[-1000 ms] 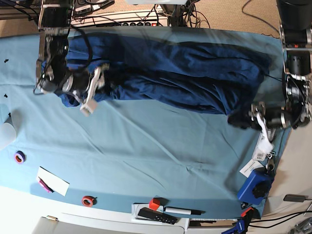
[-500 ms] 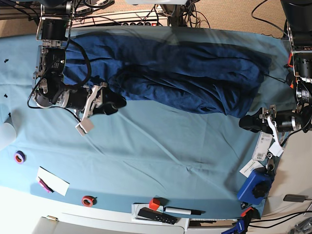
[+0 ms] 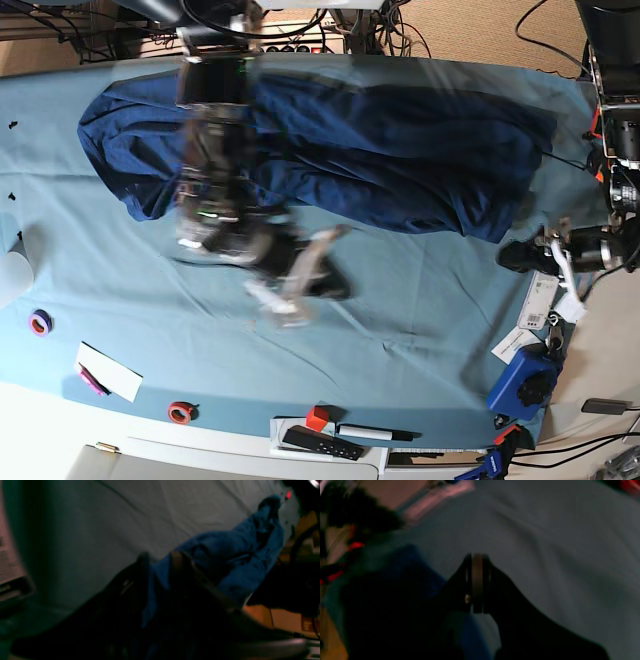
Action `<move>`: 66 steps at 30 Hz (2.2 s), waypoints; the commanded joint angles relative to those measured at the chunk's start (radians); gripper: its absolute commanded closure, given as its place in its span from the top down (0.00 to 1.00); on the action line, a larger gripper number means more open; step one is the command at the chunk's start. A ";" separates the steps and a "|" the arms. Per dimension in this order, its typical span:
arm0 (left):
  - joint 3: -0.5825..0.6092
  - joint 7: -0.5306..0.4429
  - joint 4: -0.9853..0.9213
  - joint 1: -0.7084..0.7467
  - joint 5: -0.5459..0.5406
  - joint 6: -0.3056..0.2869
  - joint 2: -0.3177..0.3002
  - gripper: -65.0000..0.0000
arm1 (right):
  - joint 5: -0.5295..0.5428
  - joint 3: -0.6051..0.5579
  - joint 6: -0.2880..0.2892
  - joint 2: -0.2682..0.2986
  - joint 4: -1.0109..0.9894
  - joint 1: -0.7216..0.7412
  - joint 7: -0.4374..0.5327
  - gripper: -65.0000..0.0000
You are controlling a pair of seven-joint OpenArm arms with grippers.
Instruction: Layout the t-shirt on the table in an organized manner, then fold the t-shirt properly
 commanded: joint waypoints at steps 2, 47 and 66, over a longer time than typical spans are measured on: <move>-0.087 -0.015 0.015 -0.028 -0.024 -0.004 -0.028 0.00 | -0.045 -0.110 -0.013 -0.003 -0.078 0.050 0.081 0.00; -0.294 0.024 0.014 0.096 -0.019 -0.004 -0.086 0.00 | 0.242 -0.211 0.006 -0.003 -0.042 0.184 -0.031 0.00; -0.284 0.134 0.021 0.327 -0.148 0.016 -0.091 0.66 | 0.523 0.702 -0.097 0.237 0.037 0.043 -0.345 0.00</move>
